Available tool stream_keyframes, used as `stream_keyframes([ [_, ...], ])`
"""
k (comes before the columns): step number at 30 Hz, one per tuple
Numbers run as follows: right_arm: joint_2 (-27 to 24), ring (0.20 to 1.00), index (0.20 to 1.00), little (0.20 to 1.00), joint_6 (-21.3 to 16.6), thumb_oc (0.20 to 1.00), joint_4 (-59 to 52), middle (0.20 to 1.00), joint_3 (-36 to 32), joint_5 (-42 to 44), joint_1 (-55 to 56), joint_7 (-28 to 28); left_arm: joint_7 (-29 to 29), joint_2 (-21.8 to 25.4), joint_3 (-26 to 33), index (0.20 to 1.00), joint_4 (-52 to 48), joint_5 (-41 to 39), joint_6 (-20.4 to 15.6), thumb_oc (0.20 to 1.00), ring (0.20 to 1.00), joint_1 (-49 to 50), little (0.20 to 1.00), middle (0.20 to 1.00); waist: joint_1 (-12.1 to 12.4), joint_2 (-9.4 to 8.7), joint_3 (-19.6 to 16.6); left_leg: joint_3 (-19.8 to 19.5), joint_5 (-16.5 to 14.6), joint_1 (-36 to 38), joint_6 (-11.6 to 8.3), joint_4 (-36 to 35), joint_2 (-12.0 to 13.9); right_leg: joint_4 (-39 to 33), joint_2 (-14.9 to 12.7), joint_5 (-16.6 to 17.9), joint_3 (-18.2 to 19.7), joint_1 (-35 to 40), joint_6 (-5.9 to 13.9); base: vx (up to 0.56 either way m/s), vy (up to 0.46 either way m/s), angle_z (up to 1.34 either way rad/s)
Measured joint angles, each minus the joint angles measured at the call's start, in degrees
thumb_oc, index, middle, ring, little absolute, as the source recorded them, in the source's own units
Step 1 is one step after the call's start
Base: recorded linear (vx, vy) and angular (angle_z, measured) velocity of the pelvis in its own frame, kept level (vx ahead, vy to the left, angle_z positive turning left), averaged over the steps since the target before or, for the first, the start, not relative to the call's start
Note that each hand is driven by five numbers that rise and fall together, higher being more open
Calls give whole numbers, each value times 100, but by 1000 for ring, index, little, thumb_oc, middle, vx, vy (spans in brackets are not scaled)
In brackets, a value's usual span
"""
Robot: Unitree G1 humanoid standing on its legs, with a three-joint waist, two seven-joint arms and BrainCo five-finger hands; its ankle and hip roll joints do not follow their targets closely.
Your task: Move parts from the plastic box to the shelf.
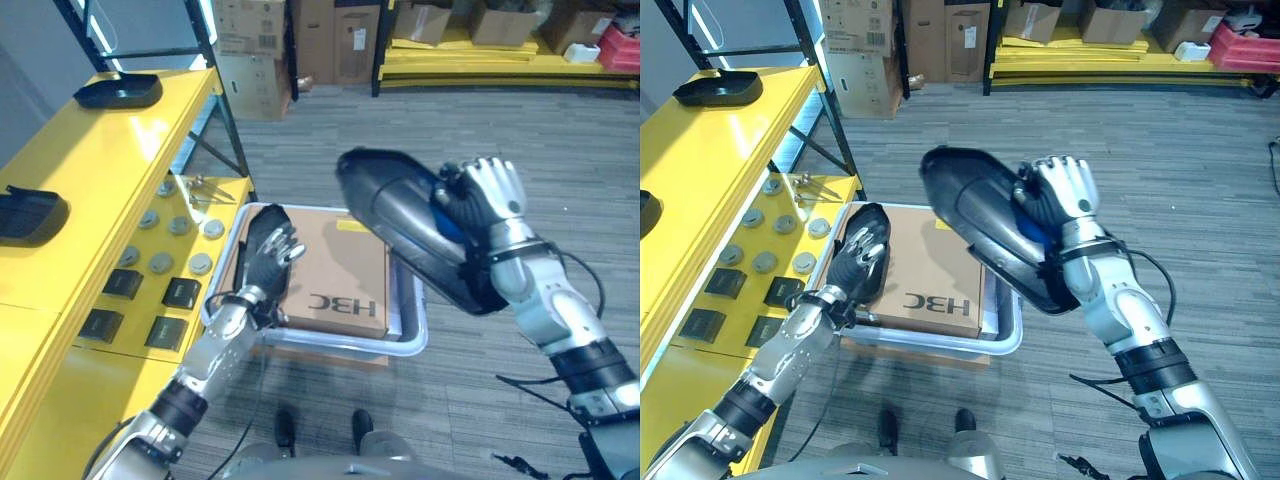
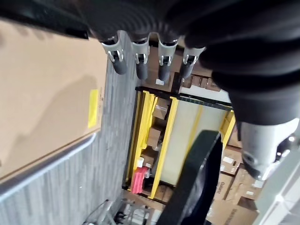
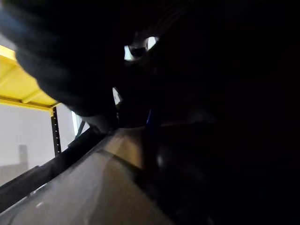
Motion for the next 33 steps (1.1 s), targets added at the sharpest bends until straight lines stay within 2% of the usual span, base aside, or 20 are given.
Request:
stream_keyframes([
  [5, 1, 200, 200, 200, -79, 200, 1, 200, 458, -158, -399, 150, -35, 35, -141, 1000, 35, -226, 64, 1000, 1000, -393, 1000, 1000, 26, -2, -5, 2, 29, 1, 4, 3, -5, 2, -2, 3, 4, 5, -3, 0, 0, 0],
  [14, 132, 200, 200, 200, -143, 200, -237, 200, 1024, -154, -786, 246, -22, -10, -397, 1000, 120, -624, 118, 1000, 1000, -503, 1000, 1000, 26, -10, -33, 6, 29, 3, 3, 1, -3, 1, 1, 5, 11, 4, -6, 4, -2, 0],
  [17, 215, 200, 200, 200, -176, 200, -238, 200, 1400, -141, -910, 290, -12, -127, -405, 1000, 141, -724, 150, 1000, 1000, -526, 1000, 1000, 27, -16, -97, 7, 33, 2, 6, 29, -6, 2, 0, 6, 13, 2, -6, -21, -3, 0],
  [23, 458, 200, 200, 200, -191, 200, -257, 200, 1464, -116, -1206, 401, 114, -164, -425, 1000, 237, -833, 154, 1000, 1000, -607, 1000, 1000, 33, -21, -137, 5, 27, 1, 2, -1, -3, -2, 3, 16, 13, 4, -6, 0, -1, 0],
  [24, 495, 200, 200, 200, -189, 200, -260, 200, 1497, -59, -1215, 421, 123, -200, -435, 931, 236, -849, 153, 931, 931, -608, 931, 931, 39, -22, -166, 4, 27, 1, 2, 0, -3, -4, 3, 16, 13, 3, -7, 0, 0, 0],
  [25, 529, 200, 200, 200, -179, 200, -260, 200, 1544, -25, -1233, 454, 140, -181, -438, 413, 239, -880, 153, 413, 413, -607, 413, 413, 37, -25, -189, 6, 31, 0, 2, 3, -4, 2, 4, 17, 13, 1, -7, 0, 0, 0],
  [26, 537, 200, 200, 200, -178, 200, -260, 200, 1565, 45, -1234, 479, 165, -194, -435, 200, 247, -902, 152, 200, 200, -607, 200, 200, 39, -26, -202, 6, 29, 0, 0, 0, -3, -1, 4, 15, 13, 1, -6, 0, 0, 0],
  [33, 533, 200, 200, 200, -179, 200, -412, 200, 1555, 507, -1153, 622, 333, -122, -365, 200, 249, -920, 110, 200, 200, -605, 200, 200, 43, -30, -210, 6, 32, -6, -2, 2, -2, -5, 5, 21, 14, -4, -9, -11, -1, 0],
])
